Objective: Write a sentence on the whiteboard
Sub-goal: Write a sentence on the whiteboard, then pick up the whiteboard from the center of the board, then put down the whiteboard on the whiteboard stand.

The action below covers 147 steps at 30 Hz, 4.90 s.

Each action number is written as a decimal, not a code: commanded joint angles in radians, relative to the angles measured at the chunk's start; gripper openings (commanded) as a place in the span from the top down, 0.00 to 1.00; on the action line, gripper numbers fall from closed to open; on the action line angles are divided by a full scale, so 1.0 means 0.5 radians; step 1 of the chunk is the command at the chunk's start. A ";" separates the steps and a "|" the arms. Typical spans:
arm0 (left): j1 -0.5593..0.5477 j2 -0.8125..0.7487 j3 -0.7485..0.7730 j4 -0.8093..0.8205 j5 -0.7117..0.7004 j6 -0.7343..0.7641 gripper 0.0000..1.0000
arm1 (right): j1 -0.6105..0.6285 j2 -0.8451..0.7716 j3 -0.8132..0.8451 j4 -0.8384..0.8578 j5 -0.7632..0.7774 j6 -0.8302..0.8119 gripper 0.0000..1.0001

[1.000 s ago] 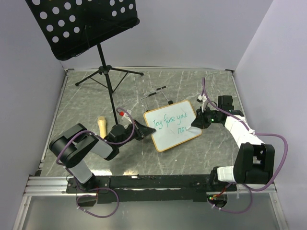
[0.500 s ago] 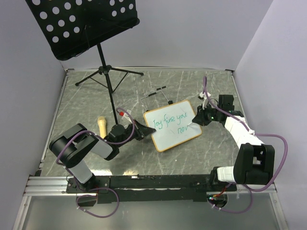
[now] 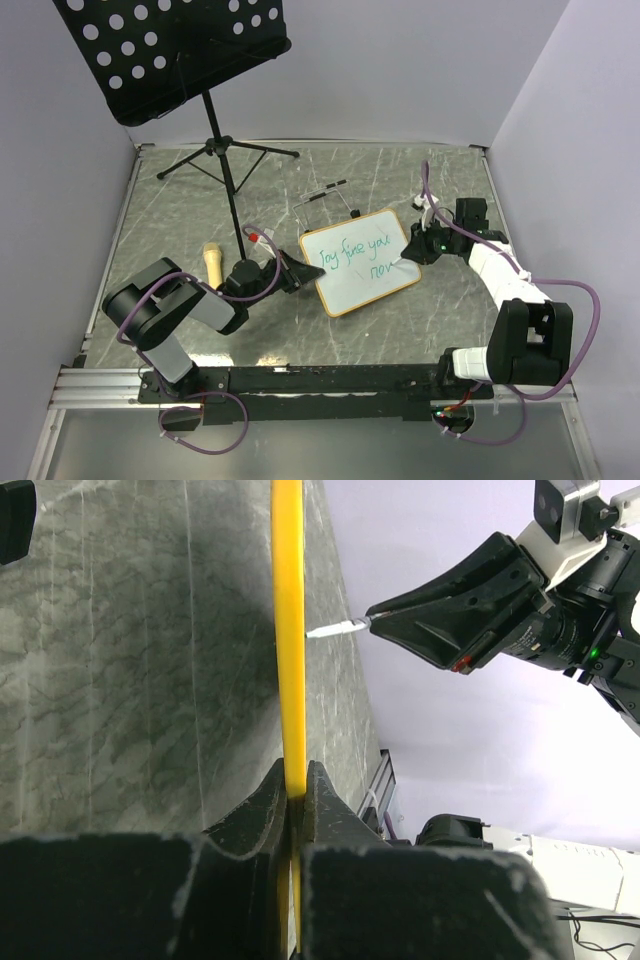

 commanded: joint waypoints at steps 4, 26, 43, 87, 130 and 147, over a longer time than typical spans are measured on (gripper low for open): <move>-0.008 -0.018 0.037 0.669 0.033 0.051 0.99 | -0.071 0.003 0.038 -0.158 -0.068 -0.123 1.00; -0.017 0.013 0.055 0.709 0.061 0.030 0.99 | 0.023 -0.009 -0.030 0.249 0.201 0.122 1.00; -0.020 -0.034 0.012 0.697 0.043 0.048 0.99 | -0.062 -0.237 -0.024 0.121 -0.001 0.058 1.00; -0.017 -0.055 0.040 0.590 0.088 0.137 0.99 | -0.292 -0.206 0.059 -0.070 -0.200 -0.007 1.00; 0.679 -0.089 1.147 -0.564 0.840 1.487 0.99 | -0.707 -0.405 0.080 -0.278 -0.670 -0.120 1.00; 0.823 0.065 1.172 -0.386 0.865 1.457 0.99 | -0.710 -0.353 0.084 -0.297 -0.670 -0.133 1.00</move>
